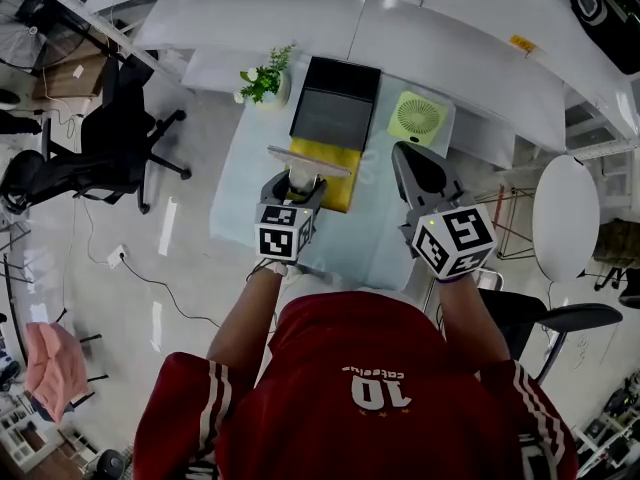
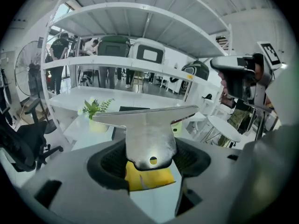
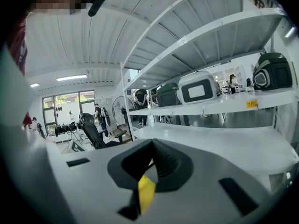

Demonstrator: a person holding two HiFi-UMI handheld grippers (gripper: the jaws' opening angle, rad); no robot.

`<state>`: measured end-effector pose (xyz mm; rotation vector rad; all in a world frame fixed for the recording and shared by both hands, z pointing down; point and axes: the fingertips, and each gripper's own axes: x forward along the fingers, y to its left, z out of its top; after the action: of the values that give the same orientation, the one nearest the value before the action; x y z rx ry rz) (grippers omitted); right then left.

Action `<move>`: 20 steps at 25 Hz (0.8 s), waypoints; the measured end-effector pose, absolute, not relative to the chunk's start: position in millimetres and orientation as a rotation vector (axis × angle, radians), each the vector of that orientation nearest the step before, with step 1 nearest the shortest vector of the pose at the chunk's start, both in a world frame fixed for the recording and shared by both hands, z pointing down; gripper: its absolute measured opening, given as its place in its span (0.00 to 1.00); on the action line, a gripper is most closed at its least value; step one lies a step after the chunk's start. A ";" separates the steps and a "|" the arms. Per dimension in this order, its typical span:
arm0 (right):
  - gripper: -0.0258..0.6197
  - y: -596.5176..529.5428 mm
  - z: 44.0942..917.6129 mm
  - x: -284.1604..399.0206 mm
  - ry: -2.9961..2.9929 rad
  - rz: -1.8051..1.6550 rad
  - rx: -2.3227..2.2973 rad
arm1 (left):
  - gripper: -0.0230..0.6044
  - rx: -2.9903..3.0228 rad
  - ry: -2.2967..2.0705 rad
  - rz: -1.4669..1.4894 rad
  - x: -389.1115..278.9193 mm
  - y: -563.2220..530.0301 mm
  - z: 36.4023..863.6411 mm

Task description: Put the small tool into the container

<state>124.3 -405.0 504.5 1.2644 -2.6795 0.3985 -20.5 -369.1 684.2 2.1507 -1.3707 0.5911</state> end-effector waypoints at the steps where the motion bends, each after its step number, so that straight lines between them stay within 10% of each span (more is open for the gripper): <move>1: 0.04 -407.3 505.5 124.2 -2.679 0.402 1.262 | 0.50 2.136 -1.366 0.611 -19.4 -369.3 691.4; 20: 0.05 -418.5 575.6 131.5 -2.563 0.395 1.221 | 0.50 1.926 -1.271 0.838 -8.2 -380.4 791.4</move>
<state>131.5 -418.5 575.6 1.2214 -2.5628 0.3946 -8.2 -380.4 791.4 1.9259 -1.2709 0.8385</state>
